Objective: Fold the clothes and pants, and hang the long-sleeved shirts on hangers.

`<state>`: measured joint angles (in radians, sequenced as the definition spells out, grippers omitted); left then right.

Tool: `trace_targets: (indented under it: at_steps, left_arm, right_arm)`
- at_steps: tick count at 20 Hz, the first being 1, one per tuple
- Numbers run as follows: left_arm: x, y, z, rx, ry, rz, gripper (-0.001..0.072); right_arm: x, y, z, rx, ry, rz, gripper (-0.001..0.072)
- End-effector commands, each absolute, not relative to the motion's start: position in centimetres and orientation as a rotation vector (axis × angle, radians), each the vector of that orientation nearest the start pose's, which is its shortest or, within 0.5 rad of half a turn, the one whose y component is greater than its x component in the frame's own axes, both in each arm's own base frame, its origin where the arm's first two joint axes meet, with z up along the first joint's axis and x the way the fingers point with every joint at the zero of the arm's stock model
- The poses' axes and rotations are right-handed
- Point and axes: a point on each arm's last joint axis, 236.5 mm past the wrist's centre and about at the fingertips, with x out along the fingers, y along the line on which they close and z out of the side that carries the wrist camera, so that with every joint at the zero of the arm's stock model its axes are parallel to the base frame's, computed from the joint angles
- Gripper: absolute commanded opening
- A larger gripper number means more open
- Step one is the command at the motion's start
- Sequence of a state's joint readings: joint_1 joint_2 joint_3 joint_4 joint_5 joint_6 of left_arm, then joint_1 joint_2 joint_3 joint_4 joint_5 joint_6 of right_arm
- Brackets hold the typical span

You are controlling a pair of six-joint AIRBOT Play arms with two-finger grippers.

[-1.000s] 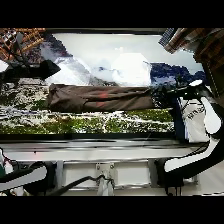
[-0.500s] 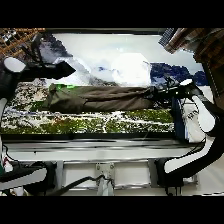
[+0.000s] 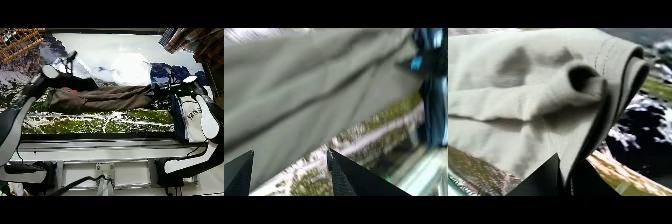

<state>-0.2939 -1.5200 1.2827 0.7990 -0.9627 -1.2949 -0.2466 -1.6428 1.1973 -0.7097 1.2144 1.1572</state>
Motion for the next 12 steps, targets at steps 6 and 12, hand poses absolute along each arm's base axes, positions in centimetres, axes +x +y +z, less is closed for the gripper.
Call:
trace_targets:
  at_steps: [6,12]
  left_arm:
    - [36.0,-33.6,-3.0,-0.347,1.325,-0.746,0.03]
    - [34.8,-40.6,-5.5,-0.479,1.319,-0.727,0.0006]
  right_arm:
    - [41.3,3.1,4.4,0.688,1.127,0.432,0.0025]
    - [39.6,2.6,7.0,0.679,1.117,0.416,0.0025]
